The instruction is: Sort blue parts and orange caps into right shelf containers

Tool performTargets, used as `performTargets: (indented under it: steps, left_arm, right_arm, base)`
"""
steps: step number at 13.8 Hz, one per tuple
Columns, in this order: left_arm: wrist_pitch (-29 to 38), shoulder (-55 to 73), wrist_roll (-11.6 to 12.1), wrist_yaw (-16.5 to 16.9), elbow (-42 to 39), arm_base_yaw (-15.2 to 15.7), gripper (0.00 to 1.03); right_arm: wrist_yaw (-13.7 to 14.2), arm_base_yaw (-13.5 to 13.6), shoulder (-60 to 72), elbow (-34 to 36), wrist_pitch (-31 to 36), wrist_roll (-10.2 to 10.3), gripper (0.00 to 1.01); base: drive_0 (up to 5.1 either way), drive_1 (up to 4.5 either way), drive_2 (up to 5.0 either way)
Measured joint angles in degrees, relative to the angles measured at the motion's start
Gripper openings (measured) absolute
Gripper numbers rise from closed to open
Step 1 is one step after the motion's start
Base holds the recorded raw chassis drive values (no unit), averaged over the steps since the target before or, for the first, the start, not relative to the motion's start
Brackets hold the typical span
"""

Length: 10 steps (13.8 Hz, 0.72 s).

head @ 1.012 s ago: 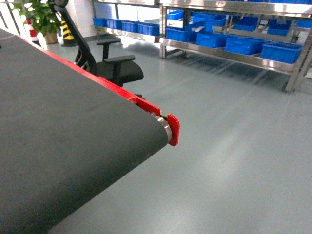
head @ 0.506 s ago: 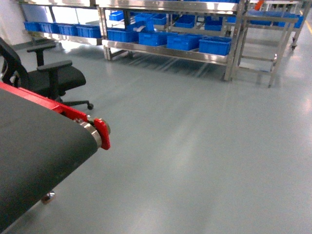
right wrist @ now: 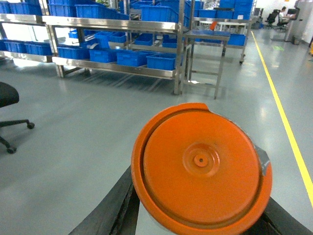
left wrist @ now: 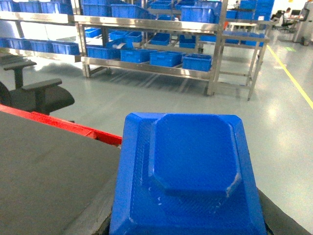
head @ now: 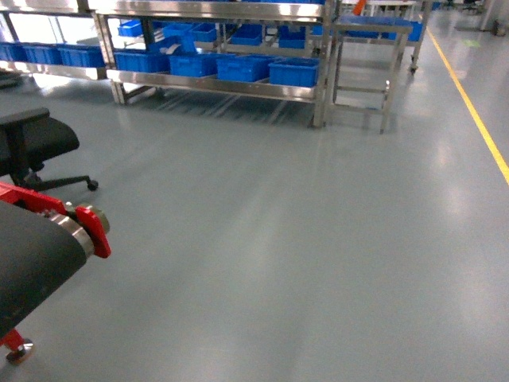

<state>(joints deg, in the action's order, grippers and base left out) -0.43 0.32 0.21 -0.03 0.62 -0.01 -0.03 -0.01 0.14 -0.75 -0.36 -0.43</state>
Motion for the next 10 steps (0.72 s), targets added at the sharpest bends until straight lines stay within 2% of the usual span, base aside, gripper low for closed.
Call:
performTargets:
  steps: [10]
  left_arm:
    - [0.0, 0.0, 0.0, 0.0, 0.0, 0.0, 0.43]
  right_arm:
    - [0.0, 0.0, 0.0, 0.0, 0.0, 0.0, 0.45]
  base:
    - [-1.6, -1.61, -1.6]
